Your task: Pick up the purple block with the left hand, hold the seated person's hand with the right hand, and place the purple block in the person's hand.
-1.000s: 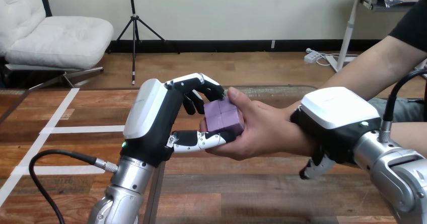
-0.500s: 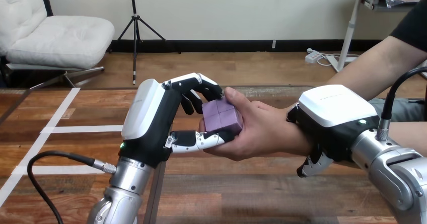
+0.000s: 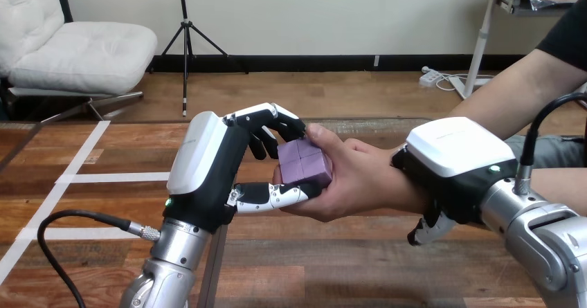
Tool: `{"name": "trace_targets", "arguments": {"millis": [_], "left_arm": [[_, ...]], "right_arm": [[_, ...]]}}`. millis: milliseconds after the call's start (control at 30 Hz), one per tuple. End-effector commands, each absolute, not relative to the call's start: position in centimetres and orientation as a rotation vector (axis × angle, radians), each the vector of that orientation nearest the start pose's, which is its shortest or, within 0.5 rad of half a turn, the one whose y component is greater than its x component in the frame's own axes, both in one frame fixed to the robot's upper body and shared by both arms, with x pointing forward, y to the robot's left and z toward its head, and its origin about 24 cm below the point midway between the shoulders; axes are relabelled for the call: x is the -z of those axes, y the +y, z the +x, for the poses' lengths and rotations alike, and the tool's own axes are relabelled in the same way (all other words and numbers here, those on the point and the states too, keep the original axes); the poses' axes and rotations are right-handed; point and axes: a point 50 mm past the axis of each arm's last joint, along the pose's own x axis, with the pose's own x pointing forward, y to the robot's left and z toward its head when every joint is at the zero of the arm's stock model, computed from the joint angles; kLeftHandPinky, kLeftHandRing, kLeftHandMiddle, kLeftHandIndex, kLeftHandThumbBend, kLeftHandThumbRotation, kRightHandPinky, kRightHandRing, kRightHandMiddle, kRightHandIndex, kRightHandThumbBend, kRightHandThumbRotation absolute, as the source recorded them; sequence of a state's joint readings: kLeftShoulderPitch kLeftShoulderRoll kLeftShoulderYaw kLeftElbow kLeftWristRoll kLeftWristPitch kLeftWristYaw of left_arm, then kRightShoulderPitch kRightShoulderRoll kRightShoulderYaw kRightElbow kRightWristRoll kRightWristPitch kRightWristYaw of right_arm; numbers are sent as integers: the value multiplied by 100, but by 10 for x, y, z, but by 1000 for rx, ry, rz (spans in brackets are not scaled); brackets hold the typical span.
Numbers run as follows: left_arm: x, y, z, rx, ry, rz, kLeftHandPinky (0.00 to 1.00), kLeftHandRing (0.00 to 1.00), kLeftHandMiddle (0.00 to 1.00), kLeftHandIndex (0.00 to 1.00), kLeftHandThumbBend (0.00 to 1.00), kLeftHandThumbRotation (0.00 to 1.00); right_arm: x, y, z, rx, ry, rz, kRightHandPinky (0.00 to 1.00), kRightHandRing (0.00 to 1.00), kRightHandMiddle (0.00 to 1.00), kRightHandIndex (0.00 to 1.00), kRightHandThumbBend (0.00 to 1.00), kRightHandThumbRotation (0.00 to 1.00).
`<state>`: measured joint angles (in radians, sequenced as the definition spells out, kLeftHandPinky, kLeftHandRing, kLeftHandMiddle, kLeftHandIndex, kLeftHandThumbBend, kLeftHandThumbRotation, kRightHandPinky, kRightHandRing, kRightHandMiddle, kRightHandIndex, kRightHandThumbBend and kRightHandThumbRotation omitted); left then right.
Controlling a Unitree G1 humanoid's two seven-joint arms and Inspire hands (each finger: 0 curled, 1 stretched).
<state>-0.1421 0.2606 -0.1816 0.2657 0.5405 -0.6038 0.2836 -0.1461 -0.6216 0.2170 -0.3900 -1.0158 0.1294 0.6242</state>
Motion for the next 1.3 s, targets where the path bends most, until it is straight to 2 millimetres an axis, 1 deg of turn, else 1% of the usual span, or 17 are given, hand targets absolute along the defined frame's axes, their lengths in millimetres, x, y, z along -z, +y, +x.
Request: {"name": "trace_targets", "arguments": {"millis": [0, 67, 167, 267, 300, 400, 467, 567, 600, 700, 867, 900, 1133, 1267], "left_arm": [[-78, 126, 265, 194, -635, 675, 38, 44, 52, 57, 60, 0], [-78, 126, 265, 201, -620, 705, 39, 45, 53, 58, 60, 0], [-78, 126, 266, 218, -599, 764, 42, 49, 56, 62, 61, 1], [-78, 126, 266, 251, -581, 828, 48, 57, 64, 69, 63, 7], [-78, 126, 266, 265, -572, 849, 57, 67, 74, 77, 66, 15], [-78, 126, 266, 295, -553, 892, 68, 78, 85, 86, 70, 24], [-78, 126, 266, 306, -555, 902, 74, 84, 90, 90, 72, 29], [-78, 125, 266, 317, -562, 924, 85, 92, 95, 95, 76, 34], [-77, 125, 266, 320, -561, 939, 90, 95, 97, 97, 79, 38], [-77, 125, 266, 328, -572, 962, 95, 97, 98, 98, 82, 43], [-76, 125, 267, 344, -566, 979, 98, 99, 100, 100, 87, 52], [-76, 125, 267, 346, -564, 984, 99, 99, 100, 100, 89, 56], [-75, 125, 268, 359, -551, 1006, 100, 100, 100, 100, 97, 66], [-75, 126, 267, 359, -551, 1019, 100, 100, 100, 100, 99, 69]], "right_arm": [[-143, -164, 261, -416, -93, -1692, 50, 61, 68, 69, 79, 1], [-142, -164, 261, -415, -95, -1690, 53, 64, 70, 70, 79, 1], [-140, -165, 261, -411, -102, -1683, 58, 68, 73, 71, 79, 2], [-139, -167, 261, -407, -111, -1686, 62, 71, 75, 73, 80, 3], [-138, -167, 261, -406, -116, -1690, 65, 74, 77, 75, 80, 5], [-138, -168, 262, -408, -128, -1705, 68, 76, 80, 77, 81, 7], [-137, -169, 262, -408, -133, -1711, 71, 78, 81, 79, 81, 8], [-137, -170, 262, -405, -140, -1713, 75, 81, 84, 82, 81, 11], [-137, -170, 262, -404, -144, -1714, 77, 83, 85, 83, 81, 12], [-137, -170, 262, -405, -149, -1718, 79, 85, 87, 85, 81, 13], [-137, -171, 262, -402, -147, -1718, 83, 87, 89, 88, 80, 15], [-137, -171, 262, -402, -147, -1718, 85, 89, 91, 89, 80, 16], [-138, -171, 262, -397, -155, -1713, 88, 91, 94, 92, 79, 17], [-137, -171, 262, -390, -160, -1719, 90, 92, 94, 94, 79, 17]]}}
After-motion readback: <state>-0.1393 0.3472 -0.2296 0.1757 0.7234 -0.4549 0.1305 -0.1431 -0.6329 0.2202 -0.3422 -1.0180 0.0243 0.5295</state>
